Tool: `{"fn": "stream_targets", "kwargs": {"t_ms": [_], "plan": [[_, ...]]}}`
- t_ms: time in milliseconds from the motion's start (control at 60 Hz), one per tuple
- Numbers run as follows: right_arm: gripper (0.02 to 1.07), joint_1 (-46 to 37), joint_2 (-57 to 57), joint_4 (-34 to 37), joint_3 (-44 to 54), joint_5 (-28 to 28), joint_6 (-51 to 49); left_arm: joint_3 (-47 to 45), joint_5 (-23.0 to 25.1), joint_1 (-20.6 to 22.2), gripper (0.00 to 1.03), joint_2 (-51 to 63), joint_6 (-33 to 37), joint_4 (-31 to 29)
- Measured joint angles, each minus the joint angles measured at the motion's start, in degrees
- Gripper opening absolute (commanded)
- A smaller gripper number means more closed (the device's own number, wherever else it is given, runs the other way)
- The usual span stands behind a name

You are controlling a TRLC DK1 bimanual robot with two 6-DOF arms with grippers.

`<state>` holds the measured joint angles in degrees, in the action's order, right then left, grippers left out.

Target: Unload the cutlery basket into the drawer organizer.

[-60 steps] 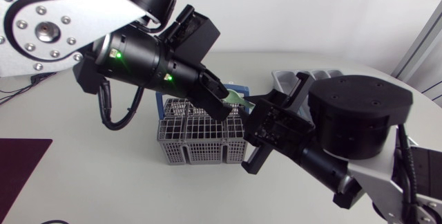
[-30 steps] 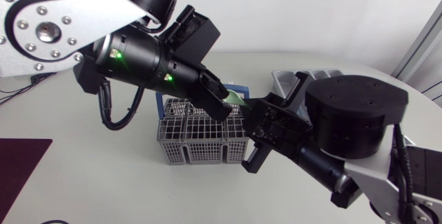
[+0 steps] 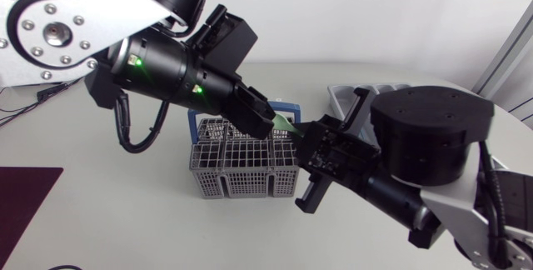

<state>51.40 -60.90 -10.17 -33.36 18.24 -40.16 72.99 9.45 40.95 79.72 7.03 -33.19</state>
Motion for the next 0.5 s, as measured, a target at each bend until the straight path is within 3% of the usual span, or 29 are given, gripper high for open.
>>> {"fn": "stream_targets", "kwargs": {"t_ms": [50, 250, 500], "plan": [[0.08, -1.3, 1.1, 1.8, 0.0, -1.9, 0.1, 0.3, 0.3, -0.6, 0.98, 0.0, 0.0, 0.1], [0.08, -8.3, 6.7, 8.9, 0.0, -11.5, 0.5, 2.3, -0.5, -5.8, 0.98, -0.5, 0.0, 1.6], [0.08, -25.6, 12.4, 19.1, 0.3, -30.6, -1.7, 2.4, -0.6, -10.2, 0.98, -2.9, 0.8, 2.7]]}}
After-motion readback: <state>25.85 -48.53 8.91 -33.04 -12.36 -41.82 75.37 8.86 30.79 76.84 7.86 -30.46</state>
